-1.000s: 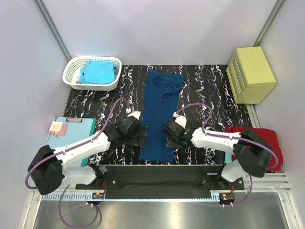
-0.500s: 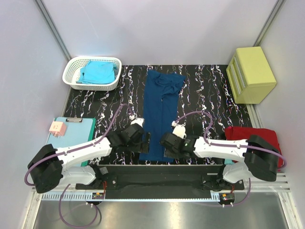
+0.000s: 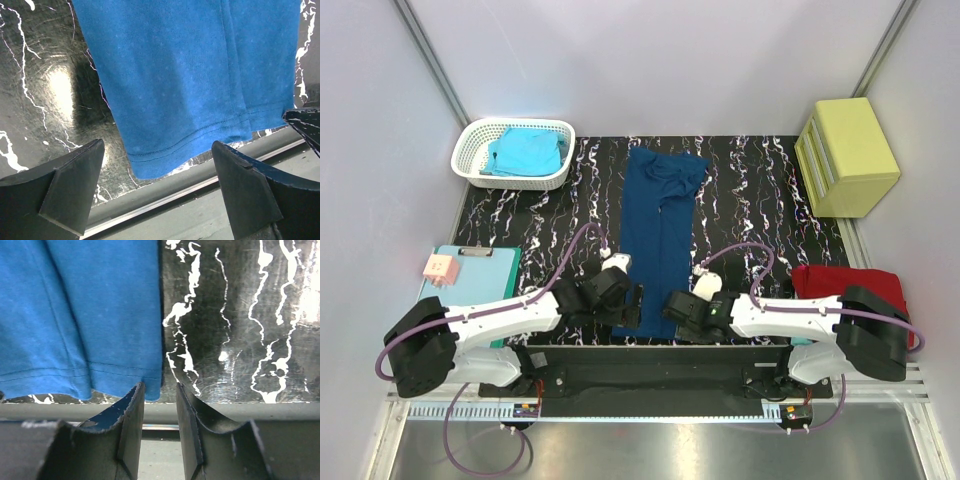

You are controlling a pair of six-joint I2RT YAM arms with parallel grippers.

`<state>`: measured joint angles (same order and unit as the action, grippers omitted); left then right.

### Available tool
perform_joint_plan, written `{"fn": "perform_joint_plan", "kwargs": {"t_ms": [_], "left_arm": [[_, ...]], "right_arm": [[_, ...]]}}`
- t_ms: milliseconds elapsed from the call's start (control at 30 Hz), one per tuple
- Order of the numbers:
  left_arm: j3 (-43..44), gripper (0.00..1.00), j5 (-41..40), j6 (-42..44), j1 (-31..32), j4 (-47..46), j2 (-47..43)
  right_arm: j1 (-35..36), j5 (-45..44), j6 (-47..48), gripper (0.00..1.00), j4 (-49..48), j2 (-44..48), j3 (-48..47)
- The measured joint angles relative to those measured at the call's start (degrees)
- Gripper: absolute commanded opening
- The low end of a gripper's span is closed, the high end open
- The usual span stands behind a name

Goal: Fold and stack the t-shirts
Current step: Grab the bottom of the folded rectangular tshirt with both arms

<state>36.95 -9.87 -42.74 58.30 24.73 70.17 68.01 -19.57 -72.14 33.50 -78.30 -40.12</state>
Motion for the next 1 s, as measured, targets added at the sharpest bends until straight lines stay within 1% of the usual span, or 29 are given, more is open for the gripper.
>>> {"fn": "perform_joint_plan", "kwargs": {"t_ms": [267, 467, 733, 1000], "left_arm": [[-0.1, 0.93, 0.0, -0.9, 0.1, -0.6, 0.1], [-0.9, 0.93, 0.2, -1.4, 0.3, -0.9, -0.4], [-3.3, 0.93, 0.2, -2.4, 0.7, -0.2, -3.1], [-3.4, 0.91, 0.5, -2.8, 0.9, -0.5, -3.1]], "right_arm": [[0.1, -0.5, -0.3, 0.40, -0.2, -2.2, 0.0], [0.1, -0.5, 0.4, 0.41, -2.4, -4.4, -1.6], [0.1, -0.3, 0.7, 0.38, -4.4, -6.0, -2.6], [0.1, -0.3, -1.0, 0.38, -4.3, -6.1, -2.6]]}}
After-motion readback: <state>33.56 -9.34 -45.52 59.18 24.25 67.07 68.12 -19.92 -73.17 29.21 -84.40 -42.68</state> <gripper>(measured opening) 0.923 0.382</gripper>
